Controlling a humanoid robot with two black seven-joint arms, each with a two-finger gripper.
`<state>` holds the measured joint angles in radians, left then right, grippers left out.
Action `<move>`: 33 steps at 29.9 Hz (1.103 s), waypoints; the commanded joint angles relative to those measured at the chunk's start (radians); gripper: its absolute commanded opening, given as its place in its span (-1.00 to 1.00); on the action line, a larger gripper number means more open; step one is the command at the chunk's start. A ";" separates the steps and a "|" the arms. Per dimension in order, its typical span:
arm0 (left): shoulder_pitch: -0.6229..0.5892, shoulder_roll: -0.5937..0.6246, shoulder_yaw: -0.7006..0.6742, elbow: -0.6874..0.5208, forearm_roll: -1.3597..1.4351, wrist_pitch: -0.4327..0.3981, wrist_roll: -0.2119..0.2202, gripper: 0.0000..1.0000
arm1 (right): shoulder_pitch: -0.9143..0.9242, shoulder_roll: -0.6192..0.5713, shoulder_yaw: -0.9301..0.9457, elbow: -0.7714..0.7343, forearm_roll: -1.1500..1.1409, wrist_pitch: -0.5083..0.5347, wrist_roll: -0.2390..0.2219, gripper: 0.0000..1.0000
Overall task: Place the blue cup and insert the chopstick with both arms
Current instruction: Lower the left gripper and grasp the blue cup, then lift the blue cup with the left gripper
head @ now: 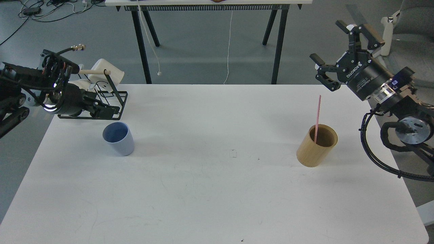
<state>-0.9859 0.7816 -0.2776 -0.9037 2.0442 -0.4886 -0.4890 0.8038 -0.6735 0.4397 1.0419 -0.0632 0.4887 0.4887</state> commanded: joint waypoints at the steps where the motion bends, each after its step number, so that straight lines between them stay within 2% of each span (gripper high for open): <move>1: 0.024 -0.010 -0.009 0.002 0.011 0.000 0.000 0.97 | -0.002 -0.001 -0.002 0.001 0.000 0.000 0.000 0.96; 11: 0.059 -0.085 0.000 0.144 0.011 0.000 0.000 0.93 | -0.002 -0.015 -0.002 0.004 0.000 0.000 0.000 0.96; 19: 0.073 -0.125 0.002 0.198 0.010 0.000 0.000 0.87 | -0.002 -0.020 -0.001 0.006 0.000 0.000 0.000 0.96; 22: 0.090 -0.130 0.001 0.203 0.008 0.000 0.000 0.69 | -0.003 -0.021 -0.001 0.006 0.000 0.000 0.000 0.96; 27: 0.108 -0.148 0.001 0.215 0.010 0.000 0.000 -0.04 | -0.003 -0.021 -0.001 0.006 0.000 0.000 0.000 0.96; 33: 0.112 -0.148 0.001 0.215 0.008 0.000 0.000 -0.24 | -0.012 -0.023 0.001 0.006 0.000 0.000 0.000 0.96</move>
<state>-0.8744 0.6338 -0.2761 -0.6887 2.0527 -0.4886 -0.4885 0.7935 -0.6950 0.4399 1.0478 -0.0629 0.4887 0.4887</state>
